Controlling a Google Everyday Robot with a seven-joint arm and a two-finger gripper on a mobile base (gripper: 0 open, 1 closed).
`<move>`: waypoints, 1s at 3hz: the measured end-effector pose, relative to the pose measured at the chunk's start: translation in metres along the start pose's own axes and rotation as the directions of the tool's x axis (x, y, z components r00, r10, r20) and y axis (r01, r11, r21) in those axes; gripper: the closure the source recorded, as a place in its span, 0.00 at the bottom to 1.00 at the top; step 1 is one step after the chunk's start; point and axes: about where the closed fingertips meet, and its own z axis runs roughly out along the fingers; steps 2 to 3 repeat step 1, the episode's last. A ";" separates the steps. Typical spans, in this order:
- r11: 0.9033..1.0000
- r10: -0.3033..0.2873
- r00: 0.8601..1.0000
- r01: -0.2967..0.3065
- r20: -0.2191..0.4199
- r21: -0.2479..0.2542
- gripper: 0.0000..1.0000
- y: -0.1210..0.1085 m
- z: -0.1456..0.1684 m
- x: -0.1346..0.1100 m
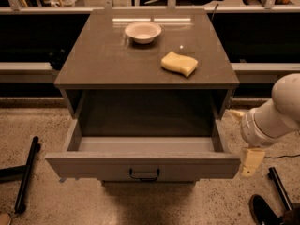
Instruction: Open top drawer
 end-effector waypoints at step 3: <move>0.998 0.019 0.999 -0.017 -0.043 0.055 0.00 0.002 -0.033 0.011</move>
Offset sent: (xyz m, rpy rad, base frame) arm 0.0000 0.0000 0.0000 0.0000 0.0000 0.0000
